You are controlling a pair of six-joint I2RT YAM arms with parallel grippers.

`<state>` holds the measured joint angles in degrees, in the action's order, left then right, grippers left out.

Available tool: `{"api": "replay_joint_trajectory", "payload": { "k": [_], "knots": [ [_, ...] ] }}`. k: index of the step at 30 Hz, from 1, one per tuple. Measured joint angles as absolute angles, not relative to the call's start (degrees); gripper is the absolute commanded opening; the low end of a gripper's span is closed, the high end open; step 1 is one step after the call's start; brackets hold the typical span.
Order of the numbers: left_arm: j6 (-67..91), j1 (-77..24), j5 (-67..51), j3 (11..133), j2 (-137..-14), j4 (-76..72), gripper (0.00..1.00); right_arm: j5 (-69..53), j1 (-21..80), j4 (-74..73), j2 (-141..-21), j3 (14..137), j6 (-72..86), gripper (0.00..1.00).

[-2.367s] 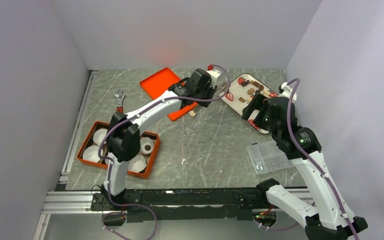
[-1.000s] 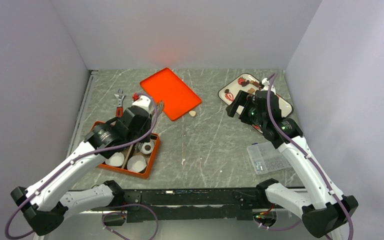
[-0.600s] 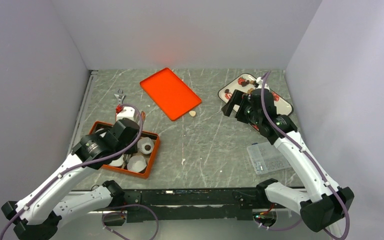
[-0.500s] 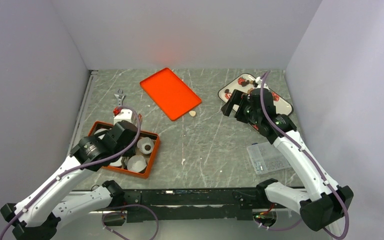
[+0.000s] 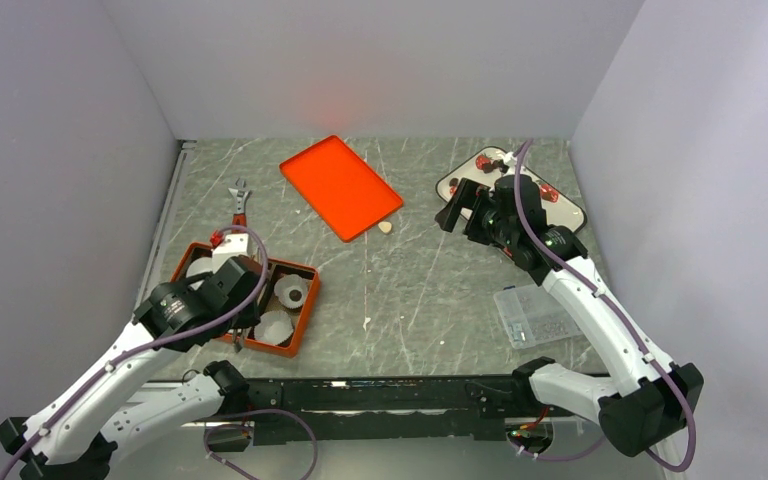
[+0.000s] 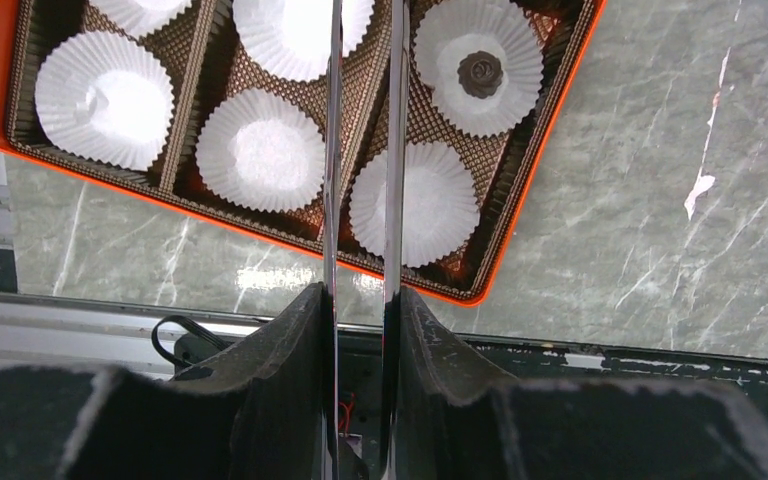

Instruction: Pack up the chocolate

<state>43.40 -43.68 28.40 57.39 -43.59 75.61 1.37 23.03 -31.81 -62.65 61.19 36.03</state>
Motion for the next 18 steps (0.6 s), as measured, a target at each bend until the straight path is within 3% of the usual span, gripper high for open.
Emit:
{"api": "replay_joint_trajectory", "payload": {
  "k": [18],
  "knots": [
    [42.26,-43.68,15.31,55.7,-36.1,82.11,0.33,1.1,23.18,-31.44,-62.61,59.86,36.07,1.0]
  ]
}}
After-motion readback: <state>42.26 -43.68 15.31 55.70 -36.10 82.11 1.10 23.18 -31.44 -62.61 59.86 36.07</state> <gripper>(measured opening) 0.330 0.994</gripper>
